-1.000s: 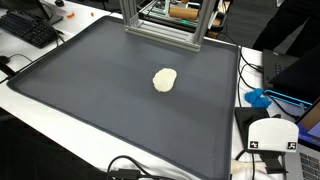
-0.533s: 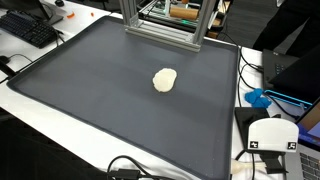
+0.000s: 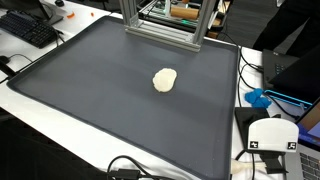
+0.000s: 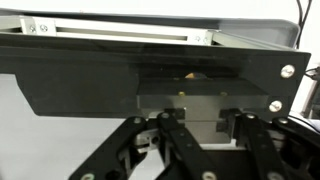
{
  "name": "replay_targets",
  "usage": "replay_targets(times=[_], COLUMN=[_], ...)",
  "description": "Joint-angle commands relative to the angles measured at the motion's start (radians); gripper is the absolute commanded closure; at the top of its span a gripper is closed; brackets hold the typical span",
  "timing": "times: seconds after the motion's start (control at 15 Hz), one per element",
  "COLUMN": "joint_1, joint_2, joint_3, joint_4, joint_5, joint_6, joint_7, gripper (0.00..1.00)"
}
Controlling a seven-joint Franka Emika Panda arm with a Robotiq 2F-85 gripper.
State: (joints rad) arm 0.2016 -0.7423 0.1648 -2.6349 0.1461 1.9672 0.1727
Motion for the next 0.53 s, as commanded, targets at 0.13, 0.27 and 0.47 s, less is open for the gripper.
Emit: replay_targets(times=[0.13,0.27,0.47], joint_1=[-0.004,-0.005,-0.01], joint_2=[-0.026,-0.025,-0.023], joint_3=[0.005,0.006,0.008], joint_4=[-0.012,-0.013,-0.009], joint_5=[0.031,0.034,0.033], joint_6=[-0.057,-0.061,-0.068], joint_7=[0.009,0.01,0.013], gripper=[0.78,0.78,0.28])
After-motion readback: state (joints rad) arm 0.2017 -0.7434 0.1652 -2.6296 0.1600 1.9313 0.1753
